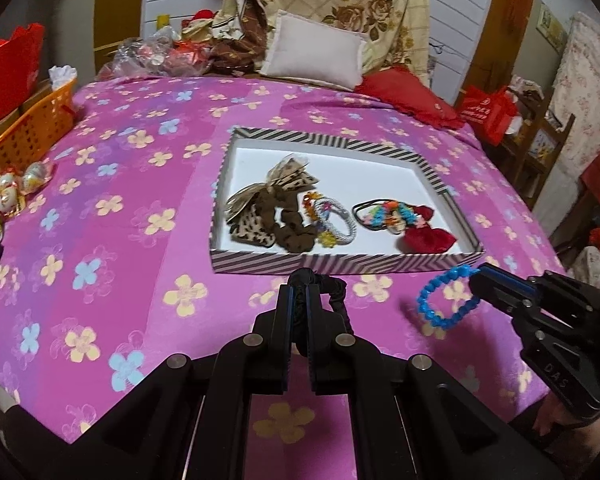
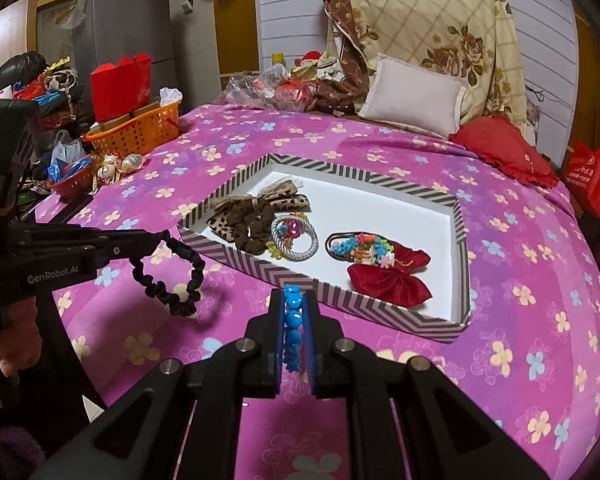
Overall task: Organize jewelry
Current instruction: 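Carry the blue bracelet and black scrunchie over the tray with both tools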
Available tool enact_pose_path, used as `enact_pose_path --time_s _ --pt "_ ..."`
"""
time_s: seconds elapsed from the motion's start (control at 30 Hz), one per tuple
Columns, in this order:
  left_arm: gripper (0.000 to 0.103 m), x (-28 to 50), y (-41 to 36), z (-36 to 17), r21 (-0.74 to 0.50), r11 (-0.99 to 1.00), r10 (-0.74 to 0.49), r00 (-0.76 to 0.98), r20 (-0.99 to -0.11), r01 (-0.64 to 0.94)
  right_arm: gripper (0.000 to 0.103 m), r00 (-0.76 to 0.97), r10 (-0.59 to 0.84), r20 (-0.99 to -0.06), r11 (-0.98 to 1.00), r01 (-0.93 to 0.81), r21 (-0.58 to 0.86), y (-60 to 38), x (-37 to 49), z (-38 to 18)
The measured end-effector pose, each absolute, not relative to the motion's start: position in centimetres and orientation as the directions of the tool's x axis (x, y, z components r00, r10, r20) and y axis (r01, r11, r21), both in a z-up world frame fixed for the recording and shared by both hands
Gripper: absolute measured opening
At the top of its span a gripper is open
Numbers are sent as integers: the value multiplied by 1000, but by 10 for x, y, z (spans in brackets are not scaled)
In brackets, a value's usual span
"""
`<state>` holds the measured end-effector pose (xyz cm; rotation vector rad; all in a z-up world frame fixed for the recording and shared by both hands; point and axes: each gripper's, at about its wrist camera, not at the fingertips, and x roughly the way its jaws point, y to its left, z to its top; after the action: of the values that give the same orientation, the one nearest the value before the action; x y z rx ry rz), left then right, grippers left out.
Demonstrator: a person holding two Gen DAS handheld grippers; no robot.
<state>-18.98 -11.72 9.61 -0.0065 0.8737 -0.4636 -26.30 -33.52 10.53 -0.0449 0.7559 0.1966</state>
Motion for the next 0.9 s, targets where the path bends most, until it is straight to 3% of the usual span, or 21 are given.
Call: enact_pose_path --time_s 0.9 --pt "0 -139 -155 130 -137 899 -386 602 -699 417 9 733 132 -667 985 -170 8 -349 -206 130"
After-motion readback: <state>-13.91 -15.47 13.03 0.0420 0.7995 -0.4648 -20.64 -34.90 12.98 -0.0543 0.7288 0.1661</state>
